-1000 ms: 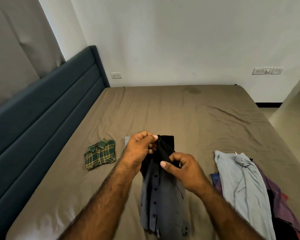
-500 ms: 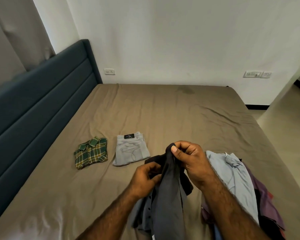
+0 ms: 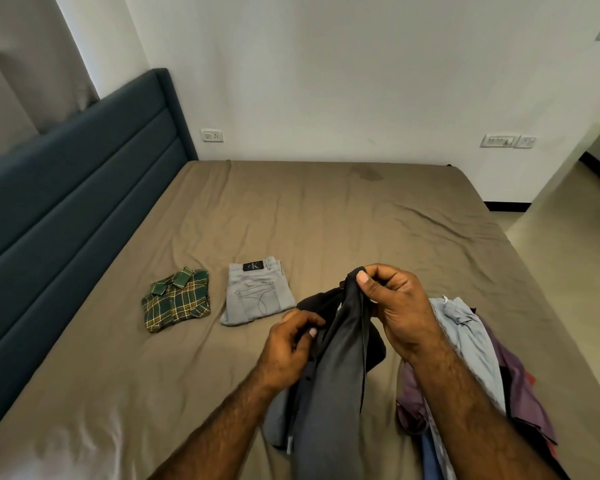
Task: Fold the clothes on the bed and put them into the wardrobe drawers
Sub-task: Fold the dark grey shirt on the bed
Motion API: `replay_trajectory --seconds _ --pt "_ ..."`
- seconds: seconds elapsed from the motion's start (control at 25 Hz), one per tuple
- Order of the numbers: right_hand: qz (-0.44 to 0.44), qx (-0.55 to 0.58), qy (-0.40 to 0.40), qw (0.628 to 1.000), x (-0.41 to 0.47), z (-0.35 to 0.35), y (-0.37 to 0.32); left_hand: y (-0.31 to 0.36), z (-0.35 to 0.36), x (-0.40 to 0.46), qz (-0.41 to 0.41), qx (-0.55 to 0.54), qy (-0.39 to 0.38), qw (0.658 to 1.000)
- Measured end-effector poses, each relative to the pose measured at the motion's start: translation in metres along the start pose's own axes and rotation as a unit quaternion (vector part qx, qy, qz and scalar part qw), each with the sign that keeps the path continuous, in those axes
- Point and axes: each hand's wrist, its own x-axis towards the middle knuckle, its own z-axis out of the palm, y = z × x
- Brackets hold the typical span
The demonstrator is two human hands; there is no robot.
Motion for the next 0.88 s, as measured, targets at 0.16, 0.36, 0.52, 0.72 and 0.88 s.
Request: replay_trajectory --seconds 0.16,0.36,0.52,0.72,0.88 --pt "0.005 0.003 0.004 1.000 -0.004 0.002 0.003 0.008 -0.004 -0.002 -0.025 0.041 0.027 0.998" --pt "0.010 -0.015 -0.003 1.000 -0.007 0.000 0.004 0.017 -0.012 -0.005 -0.095 0.052 0.099 0.989" --pt "0.023 -0.031 0.012 0.999 -0.006 -0.008 0.008 0.020 -0.018 -0.007 -0.191 -0.036 0.105 0.975" --pt "-0.011 -0.336 0.074 0.939 -0.006 -0.002 0.025 0.032 -0.021 -0.002 -0.250 -0.097 0.120 0.956" --pt "0.053 -0.392 0.037 0.918 -0.019 0.010 0.051 0.045 -0.020 -0.005 -0.205 0.068 0.120 0.969"
